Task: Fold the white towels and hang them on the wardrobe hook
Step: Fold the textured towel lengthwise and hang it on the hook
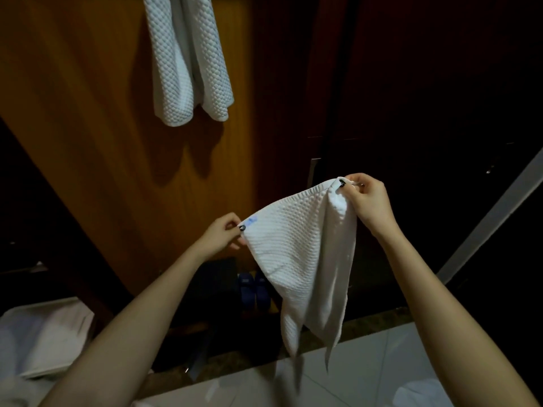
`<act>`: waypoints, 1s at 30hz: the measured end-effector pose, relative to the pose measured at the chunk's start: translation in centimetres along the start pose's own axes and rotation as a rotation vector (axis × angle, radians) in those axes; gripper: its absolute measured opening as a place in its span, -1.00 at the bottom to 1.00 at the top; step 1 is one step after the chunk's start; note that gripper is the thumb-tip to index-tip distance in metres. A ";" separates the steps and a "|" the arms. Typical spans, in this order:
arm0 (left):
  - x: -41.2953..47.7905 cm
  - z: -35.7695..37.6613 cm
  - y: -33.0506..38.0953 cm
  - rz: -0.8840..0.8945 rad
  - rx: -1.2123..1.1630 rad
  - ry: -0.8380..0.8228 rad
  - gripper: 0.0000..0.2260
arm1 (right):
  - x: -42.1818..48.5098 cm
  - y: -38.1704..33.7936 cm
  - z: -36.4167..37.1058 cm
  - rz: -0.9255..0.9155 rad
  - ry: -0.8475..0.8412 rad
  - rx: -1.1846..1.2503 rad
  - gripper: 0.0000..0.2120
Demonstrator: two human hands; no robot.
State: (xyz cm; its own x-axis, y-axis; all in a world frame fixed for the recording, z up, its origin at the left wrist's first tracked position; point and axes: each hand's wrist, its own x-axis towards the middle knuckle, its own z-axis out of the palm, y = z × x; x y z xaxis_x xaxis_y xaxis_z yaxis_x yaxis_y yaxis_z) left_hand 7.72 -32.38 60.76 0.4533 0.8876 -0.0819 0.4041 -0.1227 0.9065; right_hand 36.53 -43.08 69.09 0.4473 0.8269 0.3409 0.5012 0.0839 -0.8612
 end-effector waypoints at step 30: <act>-1.0 2.8 10.6 0.325 -0.291 0.349 -0.91 | -1.8 -4.4 4.0 -0.105 -0.514 0.055 -0.82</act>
State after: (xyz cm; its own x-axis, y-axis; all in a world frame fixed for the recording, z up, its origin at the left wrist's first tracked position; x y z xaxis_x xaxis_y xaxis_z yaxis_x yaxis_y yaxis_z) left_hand 13.76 -35.80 69.32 0.2083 0.9249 0.3180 0.0288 -0.3308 0.9432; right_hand 30.50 -42.71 70.78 -0.0314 0.9772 0.2099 0.4778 0.1991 -0.8556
